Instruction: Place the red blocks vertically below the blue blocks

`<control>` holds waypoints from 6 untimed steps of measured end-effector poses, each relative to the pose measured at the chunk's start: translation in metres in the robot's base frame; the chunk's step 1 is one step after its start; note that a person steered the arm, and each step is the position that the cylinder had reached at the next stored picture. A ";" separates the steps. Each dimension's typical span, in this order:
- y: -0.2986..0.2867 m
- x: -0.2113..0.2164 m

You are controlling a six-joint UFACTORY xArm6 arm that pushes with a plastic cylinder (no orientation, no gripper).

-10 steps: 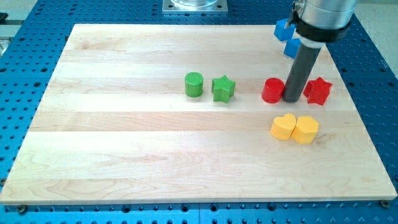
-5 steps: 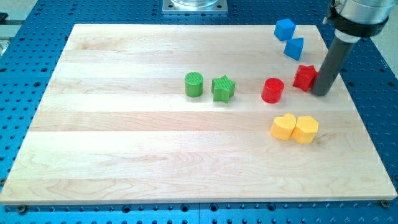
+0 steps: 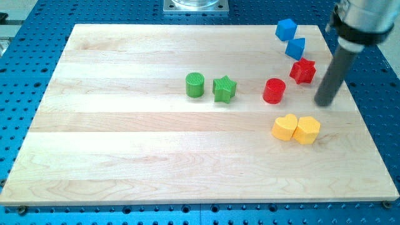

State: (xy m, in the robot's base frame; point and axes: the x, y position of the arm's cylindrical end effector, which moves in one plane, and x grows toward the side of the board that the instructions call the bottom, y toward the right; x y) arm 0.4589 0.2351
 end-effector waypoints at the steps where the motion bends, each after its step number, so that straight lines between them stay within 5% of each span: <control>1: -0.030 0.007; 4: -0.160 -0.004; 6: -0.117 -0.047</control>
State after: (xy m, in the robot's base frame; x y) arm 0.4123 0.1182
